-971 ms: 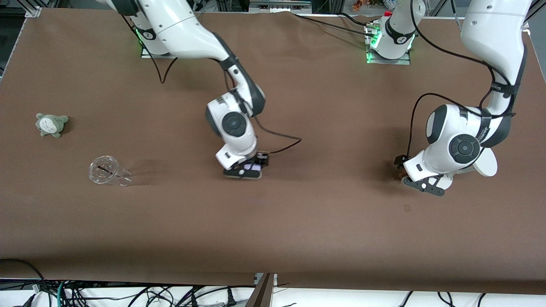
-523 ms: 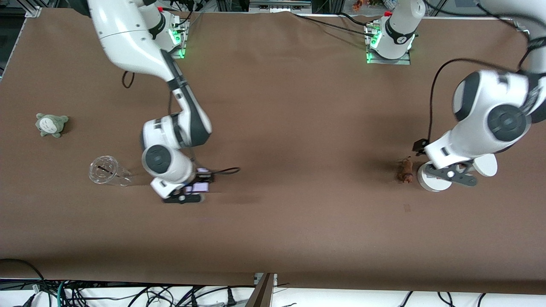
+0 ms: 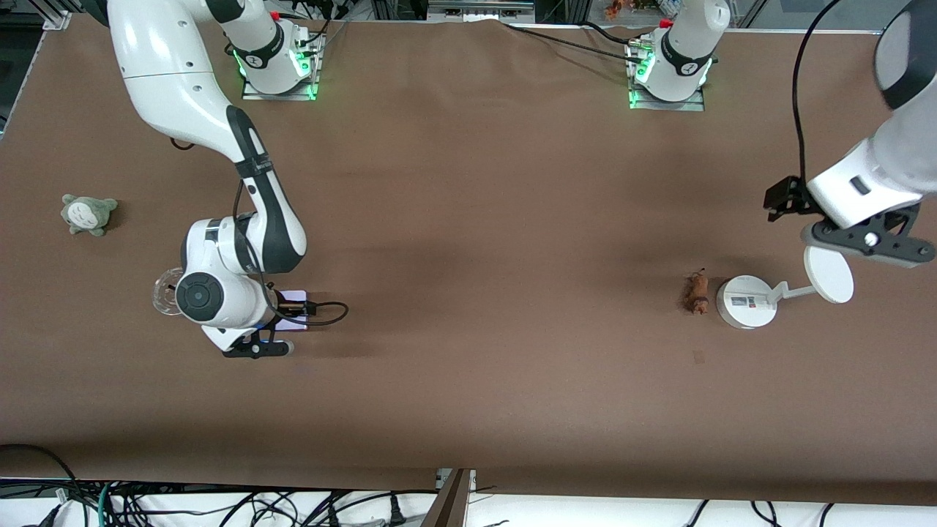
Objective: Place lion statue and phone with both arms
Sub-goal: 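Release the lion by the lamp while the right gripper carries the phone, then lower the phone beside the glass cup and open the right gripper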
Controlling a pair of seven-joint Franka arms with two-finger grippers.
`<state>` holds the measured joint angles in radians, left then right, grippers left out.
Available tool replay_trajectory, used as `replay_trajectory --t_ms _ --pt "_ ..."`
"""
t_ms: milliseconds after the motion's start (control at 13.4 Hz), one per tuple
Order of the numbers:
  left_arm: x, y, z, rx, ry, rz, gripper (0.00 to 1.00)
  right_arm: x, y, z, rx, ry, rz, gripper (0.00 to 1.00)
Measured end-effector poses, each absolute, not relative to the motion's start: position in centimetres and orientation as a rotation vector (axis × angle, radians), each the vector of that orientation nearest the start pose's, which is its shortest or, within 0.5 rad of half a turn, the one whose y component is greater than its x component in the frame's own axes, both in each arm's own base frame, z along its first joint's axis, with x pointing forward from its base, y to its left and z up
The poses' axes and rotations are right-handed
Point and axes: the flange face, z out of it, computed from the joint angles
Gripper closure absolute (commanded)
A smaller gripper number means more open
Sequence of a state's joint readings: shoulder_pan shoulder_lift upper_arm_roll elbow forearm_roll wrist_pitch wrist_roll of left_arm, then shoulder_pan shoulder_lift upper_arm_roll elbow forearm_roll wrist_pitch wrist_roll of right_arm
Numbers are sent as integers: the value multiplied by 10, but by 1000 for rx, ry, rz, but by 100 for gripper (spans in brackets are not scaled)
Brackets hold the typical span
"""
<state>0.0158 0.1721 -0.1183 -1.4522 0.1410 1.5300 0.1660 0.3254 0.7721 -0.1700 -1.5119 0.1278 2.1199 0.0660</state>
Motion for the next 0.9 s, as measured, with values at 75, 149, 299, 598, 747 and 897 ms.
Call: replay_trajectory --t_ms 75,149,299,598,747,897 --pt "600 -38 581 -2995 399 143 0 681 124 195 -3171 -88 246 57" --pt "600 -36 580 -2996 392 145 0 681 120 193 -3175 -88 254 57" --pt "601 -30 580 -2997 375 144 0 679 114 189 -3181 -86 268 57" --pt "602 -16 593 -3000 339 -5 0 677 102 182 -3193 -69 289 56" --pt "581 -2 607 -3059 283 -100 0 676 100 178 -3195 -65 299 39" --pt "554 7 617 -3088 251 -121 0 676 99 177 -3196 -63 300 0"
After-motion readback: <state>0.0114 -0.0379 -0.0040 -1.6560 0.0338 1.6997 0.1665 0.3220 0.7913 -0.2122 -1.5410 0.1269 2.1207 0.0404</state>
